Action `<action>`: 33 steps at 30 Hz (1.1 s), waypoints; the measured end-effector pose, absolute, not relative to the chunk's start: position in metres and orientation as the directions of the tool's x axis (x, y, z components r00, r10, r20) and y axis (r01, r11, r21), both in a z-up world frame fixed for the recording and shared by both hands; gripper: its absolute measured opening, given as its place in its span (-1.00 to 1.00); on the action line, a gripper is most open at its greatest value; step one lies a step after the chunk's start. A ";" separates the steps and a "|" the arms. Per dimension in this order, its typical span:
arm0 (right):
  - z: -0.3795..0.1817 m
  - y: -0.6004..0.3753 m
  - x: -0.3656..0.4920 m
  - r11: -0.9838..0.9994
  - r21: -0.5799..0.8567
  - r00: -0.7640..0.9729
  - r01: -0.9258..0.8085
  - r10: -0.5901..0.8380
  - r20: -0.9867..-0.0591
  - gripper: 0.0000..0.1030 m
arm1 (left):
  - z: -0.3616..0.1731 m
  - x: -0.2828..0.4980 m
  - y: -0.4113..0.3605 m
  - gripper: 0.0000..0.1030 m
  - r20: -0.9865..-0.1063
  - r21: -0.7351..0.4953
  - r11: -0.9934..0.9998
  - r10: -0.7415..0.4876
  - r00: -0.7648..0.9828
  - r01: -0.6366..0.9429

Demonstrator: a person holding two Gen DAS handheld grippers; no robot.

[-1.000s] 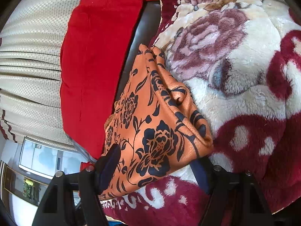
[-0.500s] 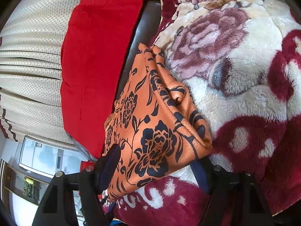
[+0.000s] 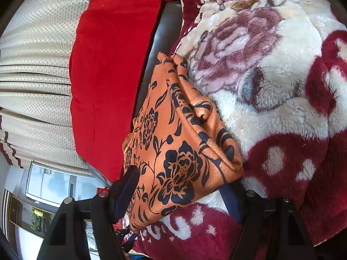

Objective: Fold small clothes

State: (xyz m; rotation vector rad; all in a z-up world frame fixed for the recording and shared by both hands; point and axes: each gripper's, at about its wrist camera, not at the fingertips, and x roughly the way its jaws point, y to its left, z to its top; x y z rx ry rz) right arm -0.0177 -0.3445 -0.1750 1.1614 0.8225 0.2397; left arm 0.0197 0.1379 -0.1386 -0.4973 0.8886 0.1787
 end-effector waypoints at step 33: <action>-0.150 -0.348 0.008 0.615 0.743 0.668 0.265 0.438 -0.601 -0.59 | -0.112 0.087 -0.014 0.55 -0.743 -0.121 0.992 -0.060 0.666 -0.047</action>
